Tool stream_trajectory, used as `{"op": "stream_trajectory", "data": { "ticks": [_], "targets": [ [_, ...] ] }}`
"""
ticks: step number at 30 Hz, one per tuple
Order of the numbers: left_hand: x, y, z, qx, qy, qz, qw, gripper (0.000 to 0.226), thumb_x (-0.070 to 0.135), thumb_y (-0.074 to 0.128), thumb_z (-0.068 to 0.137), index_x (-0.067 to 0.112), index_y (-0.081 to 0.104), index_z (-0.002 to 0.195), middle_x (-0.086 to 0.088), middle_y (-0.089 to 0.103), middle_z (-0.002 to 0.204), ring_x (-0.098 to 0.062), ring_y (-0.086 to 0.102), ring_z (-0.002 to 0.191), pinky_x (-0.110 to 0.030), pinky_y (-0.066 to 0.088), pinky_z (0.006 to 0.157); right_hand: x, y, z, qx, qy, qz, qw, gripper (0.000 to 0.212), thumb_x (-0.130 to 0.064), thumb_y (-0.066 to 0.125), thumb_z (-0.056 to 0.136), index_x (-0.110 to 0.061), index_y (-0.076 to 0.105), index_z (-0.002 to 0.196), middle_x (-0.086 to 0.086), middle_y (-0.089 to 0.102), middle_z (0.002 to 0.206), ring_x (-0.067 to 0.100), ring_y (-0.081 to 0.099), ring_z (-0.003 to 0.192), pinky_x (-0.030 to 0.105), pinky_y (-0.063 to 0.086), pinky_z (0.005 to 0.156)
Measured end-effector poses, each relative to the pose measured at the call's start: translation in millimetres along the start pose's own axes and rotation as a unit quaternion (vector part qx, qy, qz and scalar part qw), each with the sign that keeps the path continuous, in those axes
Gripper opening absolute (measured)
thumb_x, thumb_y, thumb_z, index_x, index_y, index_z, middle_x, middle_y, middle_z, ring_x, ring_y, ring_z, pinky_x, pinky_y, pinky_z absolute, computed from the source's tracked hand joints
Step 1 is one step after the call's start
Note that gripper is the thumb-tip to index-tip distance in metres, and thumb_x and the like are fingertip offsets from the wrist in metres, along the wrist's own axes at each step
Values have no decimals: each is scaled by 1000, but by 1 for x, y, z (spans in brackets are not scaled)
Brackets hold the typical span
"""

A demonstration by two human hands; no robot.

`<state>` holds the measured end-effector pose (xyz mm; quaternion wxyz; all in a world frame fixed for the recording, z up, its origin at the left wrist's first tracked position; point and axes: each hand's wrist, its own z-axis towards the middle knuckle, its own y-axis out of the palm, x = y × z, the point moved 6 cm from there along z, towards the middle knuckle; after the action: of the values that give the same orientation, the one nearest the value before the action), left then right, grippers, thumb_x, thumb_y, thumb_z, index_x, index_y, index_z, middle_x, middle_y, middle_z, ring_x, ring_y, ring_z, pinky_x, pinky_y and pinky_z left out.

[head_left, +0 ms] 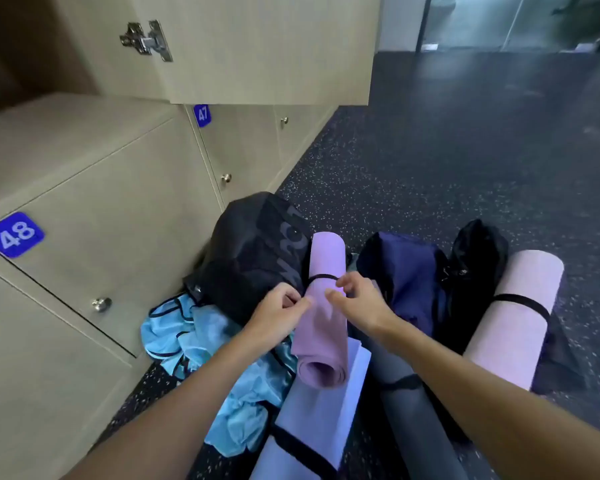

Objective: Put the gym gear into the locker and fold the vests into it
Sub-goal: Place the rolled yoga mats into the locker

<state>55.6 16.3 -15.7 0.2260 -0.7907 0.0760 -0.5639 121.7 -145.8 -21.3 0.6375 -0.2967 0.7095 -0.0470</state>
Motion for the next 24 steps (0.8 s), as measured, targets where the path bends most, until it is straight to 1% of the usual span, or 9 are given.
{"op": "stream_trajectory", "data": {
  "ticks": [2,4,7,9,11,15,19,21,24],
  "targets": [
    [-15,11,-2,-3,-33,38,999,25,33,65,92,20,56,111,0,60,96,-18,58,88,-28,46,78,19,6,-6,-18,49,-13,999,44,-39,65,89,-19,46,124,12,51,126,20,53,100,24,41,71],
    [-34,26,-9,-36,-76,14,996,34,36,64,91,31,50,122,2,63,100,-19,62,89,-35,52,80,37,16,-18,-56,85,-13,995,68,-43,67,88,-17,36,143,8,46,138,21,52,114,25,43,83],
    [-42,42,-20,-68,-130,-87,985,41,36,62,92,44,45,128,6,65,110,-20,70,93,-43,62,76,51,29,-31,-95,116,26,988,84,-46,71,86,-20,25,151,5,43,143,22,50,123,32,45,101],
    [-41,45,-24,-74,-138,-136,978,47,32,63,92,43,45,134,2,67,116,-22,73,93,-48,62,77,54,29,-35,-87,123,67,986,86,-45,74,84,-22,25,151,5,43,143,21,53,121,35,47,102],
    [-37,45,-27,-90,-137,-169,972,49,30,63,94,44,44,137,-1,68,119,-22,74,92,-46,62,76,53,26,-38,-73,115,104,985,85,-41,76,83,-23,27,150,4,45,142,19,55,118,33,49,99],
    [-9,40,-38,-108,-104,-205,967,47,25,65,95,44,43,132,-6,71,112,-23,74,85,-42,59,72,28,3,-48,-54,59,138,987,83,-33,79,79,-27,31,147,-1,43,141,13,55,116,19,49,81],
    [35,26,-53,-120,-46,-215,968,49,19,65,94,43,39,128,-12,68,106,-22,69,76,-38,57,67,-18,-27,-69,-38,-12,136,990,89,-27,83,73,-29,32,145,-5,41,139,12,52,118,15,49,69],
    [59,13,-62,-113,-12,-218,969,49,16,65,94,39,38,129,-10,70,100,-23,70,75,-40,57,69,-44,-42,-82,-25,-41,156,987,83,-20,81,74,-29,35,143,-4,46,135,13,56,114,19,51,72],
    [94,-11,-77,-80,51,-236,967,60,14,67,93,39,31,135,-5,73,99,-23,73,84,-44,59,74,-83,-58,-102,-24,-84,162,983,86,-22,78,67,-26,38,142,-2,53,133,14,59,112,33,55,89]
  ]
}}
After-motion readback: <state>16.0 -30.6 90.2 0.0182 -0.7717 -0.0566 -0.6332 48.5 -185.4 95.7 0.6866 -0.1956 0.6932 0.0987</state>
